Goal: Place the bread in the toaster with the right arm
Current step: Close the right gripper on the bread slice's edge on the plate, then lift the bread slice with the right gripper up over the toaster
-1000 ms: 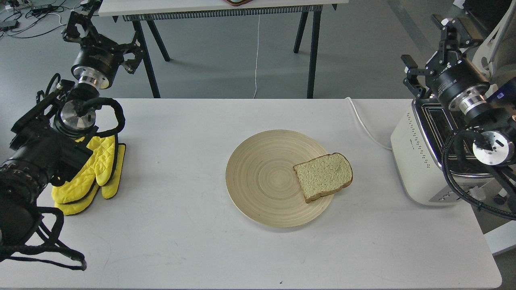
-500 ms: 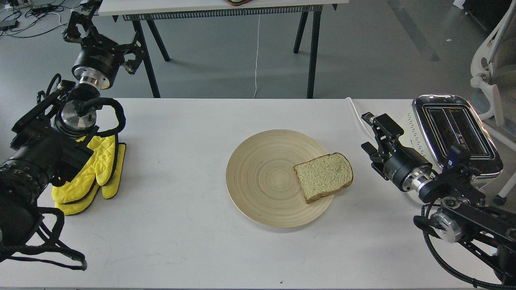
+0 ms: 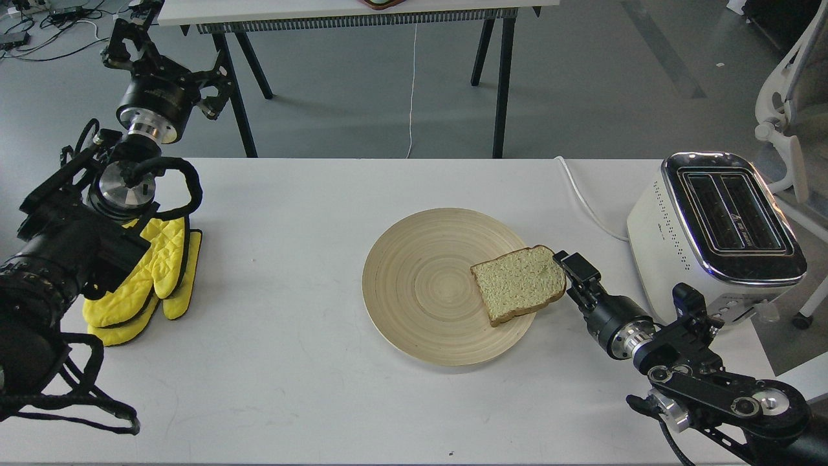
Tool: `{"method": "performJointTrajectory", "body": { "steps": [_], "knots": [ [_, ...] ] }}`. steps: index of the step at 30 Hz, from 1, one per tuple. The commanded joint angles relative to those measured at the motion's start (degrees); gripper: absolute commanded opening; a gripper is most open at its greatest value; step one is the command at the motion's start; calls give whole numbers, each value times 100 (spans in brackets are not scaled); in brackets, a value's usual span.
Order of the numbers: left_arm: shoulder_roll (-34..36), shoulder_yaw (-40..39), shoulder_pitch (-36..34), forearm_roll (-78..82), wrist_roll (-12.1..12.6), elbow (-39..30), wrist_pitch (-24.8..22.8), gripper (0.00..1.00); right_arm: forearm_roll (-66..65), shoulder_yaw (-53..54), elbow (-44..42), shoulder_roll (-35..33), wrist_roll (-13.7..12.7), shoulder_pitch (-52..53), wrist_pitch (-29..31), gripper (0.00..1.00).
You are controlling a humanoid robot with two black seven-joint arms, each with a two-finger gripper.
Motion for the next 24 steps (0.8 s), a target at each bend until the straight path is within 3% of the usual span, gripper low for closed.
{"method": "performJointTrajectory", "body": {
  "steps": [1,10,16,24],
  "knots": [
    [0,3,0,0,0,0,-1,100,-89,-173,-159,119,0,188,6,57],
    [0,12,9,9,0,0,-1,100,-89,-410,-213,110,-26,329,15,9],
    [0,12,0,9,0,0,-1,100,-98,-410,59,-152,35,364,15,4],
    [0,21,0,9,0,0,-1,100,-256,-358,1236,-1505,26,776,-29,4]
  ]
}}
